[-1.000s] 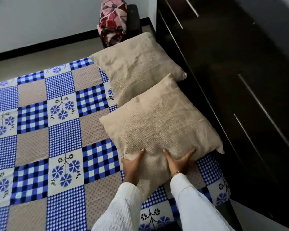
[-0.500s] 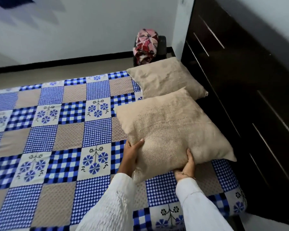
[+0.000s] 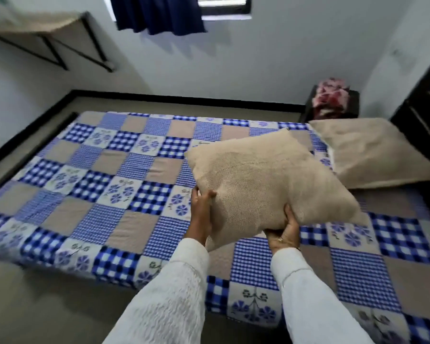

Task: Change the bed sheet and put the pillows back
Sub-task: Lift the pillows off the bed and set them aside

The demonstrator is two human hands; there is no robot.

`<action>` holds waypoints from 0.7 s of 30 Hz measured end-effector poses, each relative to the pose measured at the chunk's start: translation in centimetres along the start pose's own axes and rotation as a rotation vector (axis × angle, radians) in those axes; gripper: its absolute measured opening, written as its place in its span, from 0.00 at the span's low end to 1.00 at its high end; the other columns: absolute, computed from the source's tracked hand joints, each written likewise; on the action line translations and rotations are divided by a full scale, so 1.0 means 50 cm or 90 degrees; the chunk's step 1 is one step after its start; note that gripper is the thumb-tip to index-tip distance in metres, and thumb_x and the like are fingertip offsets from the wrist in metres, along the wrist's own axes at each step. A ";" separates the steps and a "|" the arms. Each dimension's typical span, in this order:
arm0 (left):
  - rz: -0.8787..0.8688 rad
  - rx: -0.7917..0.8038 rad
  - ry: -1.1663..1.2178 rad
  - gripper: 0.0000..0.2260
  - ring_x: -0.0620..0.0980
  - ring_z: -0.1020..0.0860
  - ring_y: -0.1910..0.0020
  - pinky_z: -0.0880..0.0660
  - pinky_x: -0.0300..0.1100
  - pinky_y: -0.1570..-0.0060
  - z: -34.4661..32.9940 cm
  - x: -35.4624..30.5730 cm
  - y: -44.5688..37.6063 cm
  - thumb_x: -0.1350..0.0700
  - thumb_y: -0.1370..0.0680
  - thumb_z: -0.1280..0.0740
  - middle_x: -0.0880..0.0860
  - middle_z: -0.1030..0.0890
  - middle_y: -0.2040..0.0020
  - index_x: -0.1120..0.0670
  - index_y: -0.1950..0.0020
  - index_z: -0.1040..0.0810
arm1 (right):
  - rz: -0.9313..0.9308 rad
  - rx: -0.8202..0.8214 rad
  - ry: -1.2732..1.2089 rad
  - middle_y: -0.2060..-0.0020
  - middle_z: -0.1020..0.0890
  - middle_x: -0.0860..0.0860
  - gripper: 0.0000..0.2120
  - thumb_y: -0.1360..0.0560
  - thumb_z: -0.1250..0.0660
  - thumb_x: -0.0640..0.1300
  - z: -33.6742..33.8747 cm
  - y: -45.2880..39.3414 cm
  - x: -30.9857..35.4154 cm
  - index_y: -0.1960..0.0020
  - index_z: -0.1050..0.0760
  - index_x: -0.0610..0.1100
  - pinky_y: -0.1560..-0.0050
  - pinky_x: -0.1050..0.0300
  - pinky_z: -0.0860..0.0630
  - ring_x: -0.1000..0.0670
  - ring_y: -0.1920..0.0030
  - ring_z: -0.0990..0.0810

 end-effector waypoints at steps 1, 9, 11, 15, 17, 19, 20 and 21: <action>-0.017 -0.016 -0.003 0.16 0.53 0.22 0.55 0.24 0.44 0.58 0.042 -0.022 -0.006 0.66 0.26 0.36 0.56 0.21 0.48 0.53 0.41 0.28 | -0.016 0.010 0.004 0.54 0.17 0.48 0.08 0.25 0.36 0.47 -0.022 0.007 -0.042 0.47 0.24 0.47 0.50 0.44 0.25 0.45 0.49 0.22; -0.076 -0.168 -0.148 0.22 0.55 0.26 0.39 0.29 0.53 0.37 0.415 -0.176 -0.120 0.62 0.22 0.36 0.54 0.25 0.35 0.54 0.28 0.34 | -0.149 0.039 0.101 0.45 0.22 0.46 0.21 0.25 0.35 0.45 -0.207 0.025 -0.417 0.33 0.31 0.45 0.44 0.38 0.29 0.42 0.43 0.25; -0.079 -0.208 -0.195 0.22 0.55 0.27 0.38 0.30 0.51 0.36 0.490 -0.221 -0.163 0.61 0.22 0.36 0.53 0.26 0.34 0.54 0.28 0.34 | -0.175 0.062 0.098 0.42 0.23 0.46 0.20 0.25 0.35 0.45 -0.262 0.018 -0.509 0.34 0.30 0.45 0.47 0.39 0.28 0.43 0.45 0.25; -0.084 -0.315 -0.349 0.25 0.57 0.28 0.36 0.31 0.50 0.36 0.656 -0.339 -0.276 0.57 0.23 0.34 0.55 0.27 0.33 0.54 0.27 0.35 | -0.226 0.078 0.103 0.46 0.22 0.46 0.08 0.24 0.36 0.44 -0.379 -0.011 -0.701 0.45 0.27 0.46 0.37 0.37 0.33 0.42 0.44 0.25; -0.086 -0.363 -0.407 0.24 0.57 0.29 0.36 0.31 0.49 0.37 0.726 -0.397 -0.331 0.57 0.23 0.34 0.55 0.27 0.33 0.54 0.27 0.35 | -0.247 0.082 0.086 0.48 0.22 0.46 0.07 0.24 0.36 0.43 -0.441 -0.022 -0.789 0.47 0.27 0.46 0.38 0.39 0.32 0.43 0.44 0.25; -0.083 -0.411 -0.456 0.22 0.57 0.28 0.36 0.31 0.48 0.39 0.792 -0.451 -0.384 0.58 0.22 0.35 0.56 0.26 0.34 0.56 0.28 0.33 | -0.269 0.075 0.087 0.47 0.22 0.46 0.05 0.24 0.36 0.43 -0.499 -0.032 -0.877 0.47 0.27 0.46 0.39 0.41 0.31 0.44 0.46 0.24; -0.082 -0.434 -0.482 0.21 0.57 0.28 0.37 0.31 0.49 0.39 0.833 -0.483 -0.418 0.58 0.22 0.35 0.56 0.26 0.35 0.56 0.29 0.33 | -0.284 0.074 0.092 0.47 0.22 0.46 0.05 0.23 0.37 0.43 -0.535 -0.037 -0.931 0.47 0.27 0.45 0.39 0.41 0.31 0.44 0.48 0.24; -0.085 -0.448 -0.504 0.21 0.57 0.27 0.37 0.31 0.50 0.39 0.861 -0.503 -0.440 0.57 0.22 0.36 0.56 0.26 0.35 0.55 0.29 0.32 | -0.293 0.081 0.094 0.48 0.22 0.46 0.05 0.23 0.37 0.43 -0.562 -0.035 -0.964 0.48 0.27 0.45 0.39 0.42 0.31 0.44 0.49 0.24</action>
Point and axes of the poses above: each hand's wrist, its own y-axis away from the middle knuckle, its own z-axis out of the back of the hand, x = y × z, the point moved 8 cm from there along -y, towards the middle knuckle
